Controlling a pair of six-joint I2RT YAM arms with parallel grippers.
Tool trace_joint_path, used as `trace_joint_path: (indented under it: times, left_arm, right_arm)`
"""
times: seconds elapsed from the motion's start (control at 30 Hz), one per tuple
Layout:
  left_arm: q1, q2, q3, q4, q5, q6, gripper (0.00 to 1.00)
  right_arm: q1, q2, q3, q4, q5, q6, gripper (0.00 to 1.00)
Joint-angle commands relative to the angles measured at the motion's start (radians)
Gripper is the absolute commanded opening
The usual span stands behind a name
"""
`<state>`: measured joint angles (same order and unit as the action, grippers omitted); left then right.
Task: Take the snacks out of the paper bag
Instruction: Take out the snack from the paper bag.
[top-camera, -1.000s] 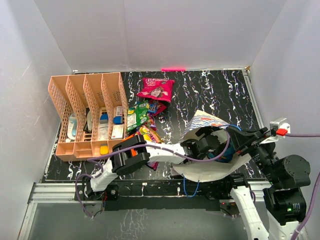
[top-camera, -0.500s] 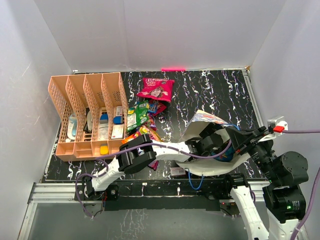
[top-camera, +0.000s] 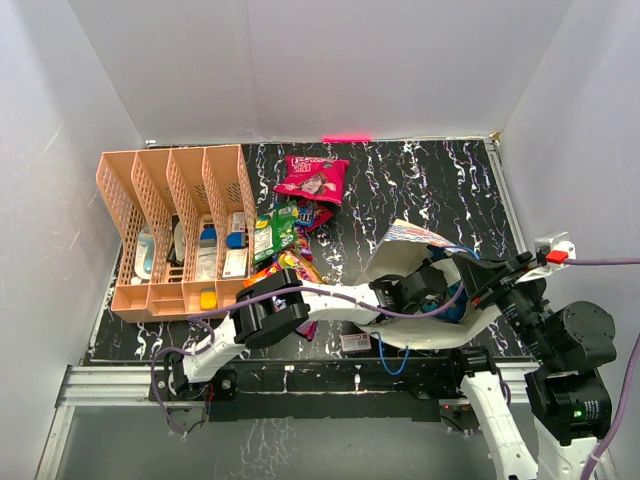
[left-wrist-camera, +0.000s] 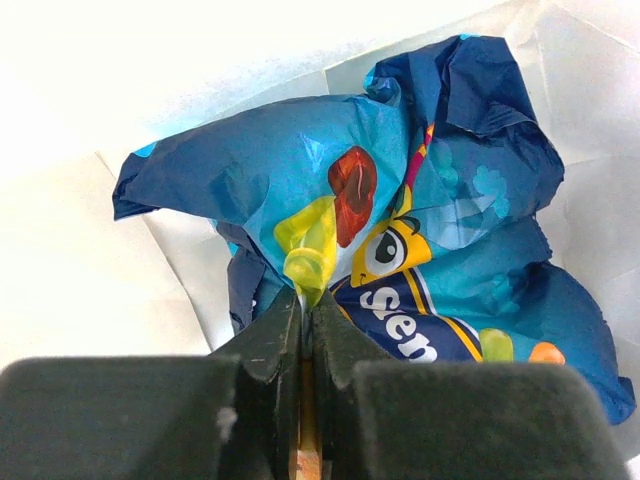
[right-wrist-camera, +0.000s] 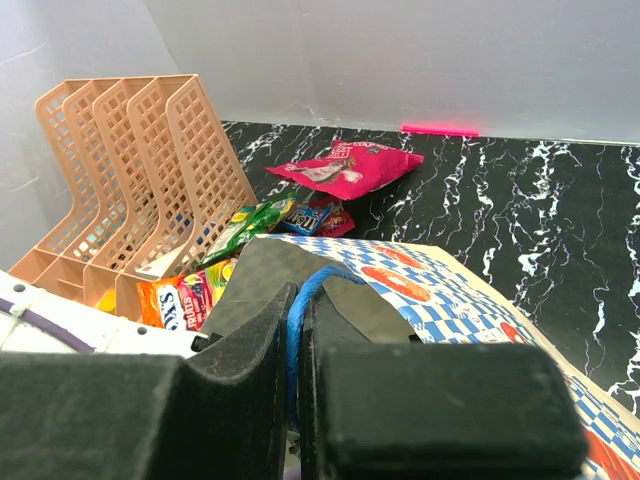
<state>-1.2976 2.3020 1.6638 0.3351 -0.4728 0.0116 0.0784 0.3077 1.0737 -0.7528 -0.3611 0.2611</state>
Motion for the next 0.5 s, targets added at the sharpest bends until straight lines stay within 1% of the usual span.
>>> trace_joint_path:
  times: [0.0, 0.23, 0.47]
  left_arm:
    - [0.012, -0.093, -0.036, -0.067, -0.002, 0.021, 0.0]
    - [-0.001, -0.185, -0.07, -0.086, 0.024, 0.01, 0.0]
    - [-0.037, -0.321, -0.183, -0.051, 0.014, 0.03, 0.0]
  right_arm:
    - [0.004, 0.0, 0.045, 0.078, -0.006, 0.005, 0.08]
    - [0.004, -0.007, 0.043, 0.069, 0.015, 0.0, 0.08]
    - [0.004, -0.016, 0.031, 0.074, 0.057, -0.002, 0.08]
